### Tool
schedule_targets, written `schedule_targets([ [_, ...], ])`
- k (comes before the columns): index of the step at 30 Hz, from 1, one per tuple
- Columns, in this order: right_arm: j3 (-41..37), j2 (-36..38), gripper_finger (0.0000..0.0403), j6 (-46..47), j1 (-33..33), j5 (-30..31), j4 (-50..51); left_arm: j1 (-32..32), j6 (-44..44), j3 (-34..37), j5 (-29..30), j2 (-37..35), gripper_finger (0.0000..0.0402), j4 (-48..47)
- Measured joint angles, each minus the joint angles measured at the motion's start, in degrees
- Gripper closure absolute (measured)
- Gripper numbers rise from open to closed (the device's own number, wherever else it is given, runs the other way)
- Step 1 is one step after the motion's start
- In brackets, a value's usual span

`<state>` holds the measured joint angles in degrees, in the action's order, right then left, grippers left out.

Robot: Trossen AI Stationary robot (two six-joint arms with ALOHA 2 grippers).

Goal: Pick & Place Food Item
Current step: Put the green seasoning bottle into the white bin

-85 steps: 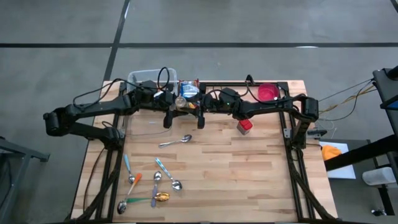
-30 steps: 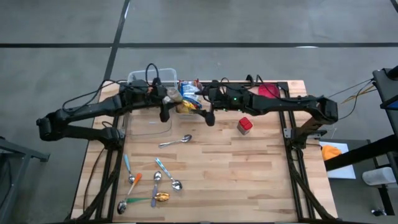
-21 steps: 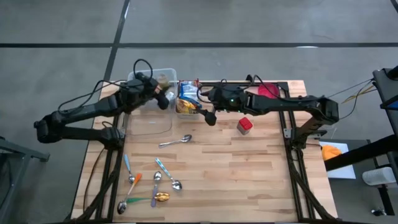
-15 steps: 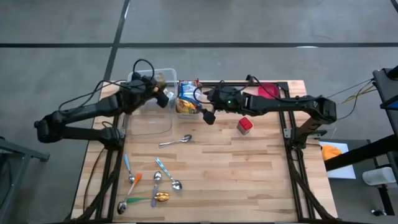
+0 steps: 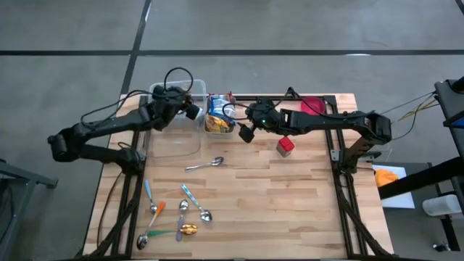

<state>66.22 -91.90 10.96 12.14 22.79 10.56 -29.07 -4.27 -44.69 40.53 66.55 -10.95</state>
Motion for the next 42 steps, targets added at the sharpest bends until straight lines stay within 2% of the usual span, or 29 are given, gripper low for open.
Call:
schedule_targets([
  [4, 0.0, 0.0, 0.0023, 0.0, 0.0, 0.0, 0.0, -3.6, -7.1, 0.0, 0.0, 2.4, 0.0189, -3.1],
  [8, -0.1, 0.0, 0.0022, 0.0, 0.0, 0.0, 0.0, -7.7, -10.4, 0.0, -0.9, 3.5, 0.0202, -6.5],
  [12, -0.1, 0.0, 0.0023, 0.0, 0.0, 0.0, 0.0, -11.5, -12.4, 0.0, -8.4, 3.5, 0.0206, -7.8],
  [15, -0.1, 0.0, 0.0022, 0.0, 0.0, 0.0, 0.0, -13.8, -16.1, 0.0, -13.9, 3.5, 0.0191, -9.7],
  [21, -0.1, 0.0, 0.0022, -0.3, 0.0, 0.1, -0.1, -17.0, -18.8, -0.8, -16.7, 3.5, 0.0181, -15.1],
  [24, -0.1, 0.0, 0.0023, -0.4, 0.0, 0.1, -0.1, -18.0, -20.1, -2.3, -19.4, 3.5, 0.0196, -18.9],
  [28, -0.1, 0.1, 0.0022, -0.4, 0.0, 0.1, -0.2, -18.5, -21.8, -3.7, -19.7, 3.5, 0.0212, -22.3],
  [30, -0.1, 0.1, 0.0022, -0.4, 0.0, 0.1, -0.2, -18.5, -21.8, -3.7, -19.8, 3.5, 0.0209, -22.6],
  [36, -0.1, 0.1, 0.0022, -0.4, 0.0, 0.0, -0.1, -18.5, -21.9, -3.7, -21.1, 5.3, 0.0167, -23.3],
  [39, -0.1, 0.1, 0.0022, -0.4, 0.0, 0.1, -0.1, -18.5, -22.8, -3.7, -21.3, 8.0, 0.0168, -23.4],
  [42, -0.1, 0.1, 0.0022, -0.4, 0.0, 0.0, -0.1, -18.7, -23.1, -4.2, -22.6, 10.7, 0.0186, -23.4],
])
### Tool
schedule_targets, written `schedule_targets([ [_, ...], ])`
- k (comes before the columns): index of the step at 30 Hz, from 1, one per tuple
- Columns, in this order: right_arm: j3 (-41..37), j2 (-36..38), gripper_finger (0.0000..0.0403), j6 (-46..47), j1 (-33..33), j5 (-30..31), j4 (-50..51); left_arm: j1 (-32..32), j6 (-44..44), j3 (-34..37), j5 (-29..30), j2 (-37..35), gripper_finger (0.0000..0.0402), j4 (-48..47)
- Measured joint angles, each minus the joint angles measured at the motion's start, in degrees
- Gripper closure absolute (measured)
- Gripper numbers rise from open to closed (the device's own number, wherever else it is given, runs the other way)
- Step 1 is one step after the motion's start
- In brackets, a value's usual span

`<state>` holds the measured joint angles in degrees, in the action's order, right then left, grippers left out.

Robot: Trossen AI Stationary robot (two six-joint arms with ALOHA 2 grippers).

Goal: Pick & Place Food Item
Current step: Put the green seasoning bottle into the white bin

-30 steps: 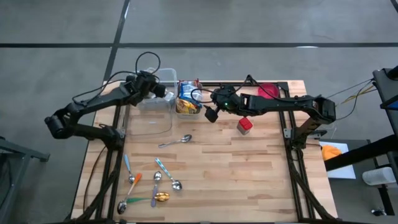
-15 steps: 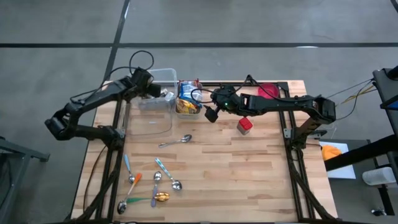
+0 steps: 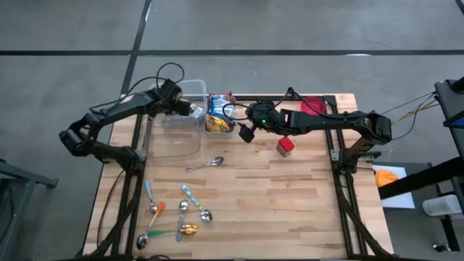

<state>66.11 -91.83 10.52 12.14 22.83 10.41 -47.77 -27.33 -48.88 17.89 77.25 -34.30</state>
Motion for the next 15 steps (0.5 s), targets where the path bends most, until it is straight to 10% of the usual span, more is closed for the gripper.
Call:
schedule_targets([
  [7, 0.0, 0.0, 0.0022, -0.2, 0.0, 0.0, 0.0, -0.1, 0.0, -1.1, -1.8, 2.1, 0.0204, 0.0],
  [15, 0.0, 0.0, 0.0022, -0.2, 0.0, 0.0, 0.1, -0.1, 0.2, -0.9, -1.1, -0.1, 0.0118, 0.0],
])
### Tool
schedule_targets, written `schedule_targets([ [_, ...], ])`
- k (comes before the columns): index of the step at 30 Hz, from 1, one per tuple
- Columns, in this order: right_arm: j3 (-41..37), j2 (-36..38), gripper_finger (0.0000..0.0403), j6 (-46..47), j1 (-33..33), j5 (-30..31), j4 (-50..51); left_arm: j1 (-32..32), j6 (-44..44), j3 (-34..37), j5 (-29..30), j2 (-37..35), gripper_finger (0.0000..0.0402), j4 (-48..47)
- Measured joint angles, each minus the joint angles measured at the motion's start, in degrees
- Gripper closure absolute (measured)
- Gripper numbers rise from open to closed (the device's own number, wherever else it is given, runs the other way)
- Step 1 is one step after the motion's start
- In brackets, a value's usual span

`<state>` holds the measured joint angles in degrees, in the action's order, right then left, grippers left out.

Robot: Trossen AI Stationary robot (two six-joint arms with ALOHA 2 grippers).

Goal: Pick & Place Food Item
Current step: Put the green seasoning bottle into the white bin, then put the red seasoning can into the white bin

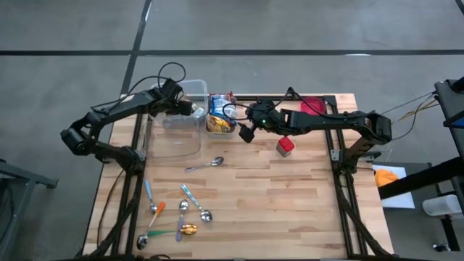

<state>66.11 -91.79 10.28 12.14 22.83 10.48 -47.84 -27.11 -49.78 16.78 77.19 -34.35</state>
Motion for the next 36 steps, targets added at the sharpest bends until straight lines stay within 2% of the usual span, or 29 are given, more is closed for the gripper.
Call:
schedule_targets([
  [7, 0.0, 0.0, 0.0022, 0.0, 0.0, 0.0, 0.0, 0.0, 0.0, 0.0, -0.1, 0.0, 0.0061, 0.0],
  [13, 0.0, 0.0, 0.0022, 0.0, 0.0, 0.0, 0.0, 0.0, 0.0, 0.0, -0.1, 0.0, 0.0034, 0.0],
  [26, 0.0, 0.0, 0.0023, 0.1, -0.1, -0.4, 1.6, 0.0, 3.6, -0.1, -0.4, -1.5, 0.0030, 2.9],
  [31, 0.0, 0.0, 0.0023, 0.4, -0.2, -0.4, 1.5, 0.4, 5.8, -1.3, -0.6, -6.1, 0.0030, 3.0],
  [36, 0.0, 0.6, 0.0023, 2.8, -0.1, -1.5, 3.5, 2.1, 8.0, -1.3, -4.2, -12.9, 0.0030, 5.6],
])
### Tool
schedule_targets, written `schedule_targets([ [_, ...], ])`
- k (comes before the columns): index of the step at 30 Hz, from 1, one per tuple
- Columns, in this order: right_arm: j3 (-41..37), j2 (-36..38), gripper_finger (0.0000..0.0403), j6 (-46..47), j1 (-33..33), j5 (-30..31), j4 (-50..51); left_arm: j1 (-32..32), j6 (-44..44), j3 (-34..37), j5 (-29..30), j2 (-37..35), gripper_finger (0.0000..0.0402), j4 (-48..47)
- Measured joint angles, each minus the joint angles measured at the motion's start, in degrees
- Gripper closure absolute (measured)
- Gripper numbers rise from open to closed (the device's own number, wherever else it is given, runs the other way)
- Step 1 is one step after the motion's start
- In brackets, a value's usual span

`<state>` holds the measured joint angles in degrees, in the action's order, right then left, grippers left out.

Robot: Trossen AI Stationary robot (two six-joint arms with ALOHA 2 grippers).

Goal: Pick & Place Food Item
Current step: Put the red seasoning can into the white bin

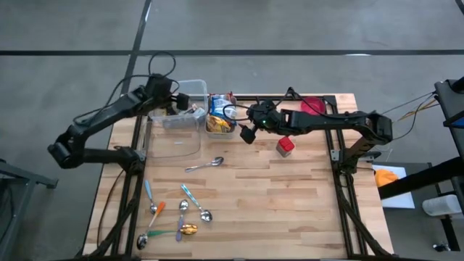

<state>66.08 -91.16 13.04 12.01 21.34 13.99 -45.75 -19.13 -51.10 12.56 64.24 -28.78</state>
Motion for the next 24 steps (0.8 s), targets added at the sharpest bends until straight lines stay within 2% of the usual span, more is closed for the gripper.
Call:
schedule_targets([
  [3, 0.5, 0.1, 0.0023, 2.2, 0.0, -1.0, 4.3, 2.8, 5.6, 0.9, -3.3, -4.2, 0.0034, 2.9],
  [10, 5.6, 0.2, 0.0023, 10.5, 0.0, -1.6, 24.8, 14.1, 19.5, 1.9, -9.5, -11.9, 0.0069, 8.9],
  [18, 12.4, 0.2, 0.0023, 16.3, 0.0, -8.0, 46.6, 27.3, 30.9, 1.9, -9.6, -14.3, 0.0125, 10.5],
  [24, 14.0, 0.2, 0.0023, 21.5, 0.0, -8.2, 56.5, 30.9, 32.8, 1.9, -9.6, -14.2, 0.0149, 11.0],
])
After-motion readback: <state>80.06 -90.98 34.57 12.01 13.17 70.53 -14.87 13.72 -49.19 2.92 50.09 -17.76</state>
